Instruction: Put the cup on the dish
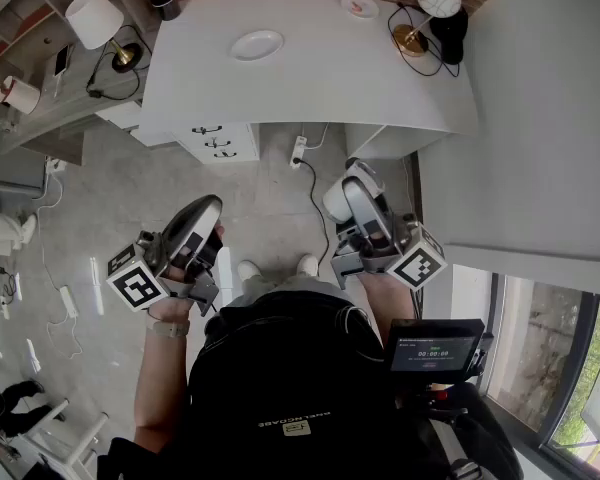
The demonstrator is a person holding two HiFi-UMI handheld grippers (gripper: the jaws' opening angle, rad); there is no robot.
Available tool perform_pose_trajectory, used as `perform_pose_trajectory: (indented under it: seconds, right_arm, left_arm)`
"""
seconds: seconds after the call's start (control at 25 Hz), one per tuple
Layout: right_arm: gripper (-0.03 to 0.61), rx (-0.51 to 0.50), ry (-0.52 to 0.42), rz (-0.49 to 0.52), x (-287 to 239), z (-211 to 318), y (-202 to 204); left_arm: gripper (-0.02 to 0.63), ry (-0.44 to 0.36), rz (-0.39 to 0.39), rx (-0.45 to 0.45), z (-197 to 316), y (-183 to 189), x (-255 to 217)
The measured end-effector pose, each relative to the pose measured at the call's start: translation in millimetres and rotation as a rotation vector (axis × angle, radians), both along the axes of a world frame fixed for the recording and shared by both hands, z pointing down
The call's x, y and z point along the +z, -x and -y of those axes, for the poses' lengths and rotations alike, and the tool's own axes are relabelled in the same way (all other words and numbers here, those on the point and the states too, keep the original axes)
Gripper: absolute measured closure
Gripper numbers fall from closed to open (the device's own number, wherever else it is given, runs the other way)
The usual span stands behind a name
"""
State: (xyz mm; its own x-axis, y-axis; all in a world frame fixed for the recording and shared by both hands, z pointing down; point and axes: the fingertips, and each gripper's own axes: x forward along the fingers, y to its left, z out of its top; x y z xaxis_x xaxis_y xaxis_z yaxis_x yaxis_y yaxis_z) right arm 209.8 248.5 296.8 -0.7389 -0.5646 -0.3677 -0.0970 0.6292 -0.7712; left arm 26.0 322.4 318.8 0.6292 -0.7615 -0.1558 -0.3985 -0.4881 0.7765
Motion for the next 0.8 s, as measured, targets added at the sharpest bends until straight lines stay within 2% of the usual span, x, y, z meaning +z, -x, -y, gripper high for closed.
perform_pose_trajectory:
  seconds: [0.12, 0.32, 0.44, 0.8]
  right_arm:
    - [0.311, -0.007, 0.010, 0.000, 3.6, 0.5, 2.7]
    - [0.311, -0.017, 0.007, -0.011, 4.1, 0.6, 6.5]
    - [0.311, -0.018, 0.012, -0.024, 5.7, 1.0, 8.3]
    - [0.311, -0.020, 0.033, -0.047, 14.3, -4.7, 20.9]
  left_arm:
    - [0.609, 0.006, -0.002, -0.034, 1.5, 3.6, 0.1]
    - [0.609, 0.013, -0.067, -0.080, 4.2, 13.4, 1.6]
    - [0.609, 0.024, -0.099, -0.075, 4.7, 13.3, 0.7]
    - [0.609, 0.033, -0.084, -0.092, -1.9, 26.1, 12.0]
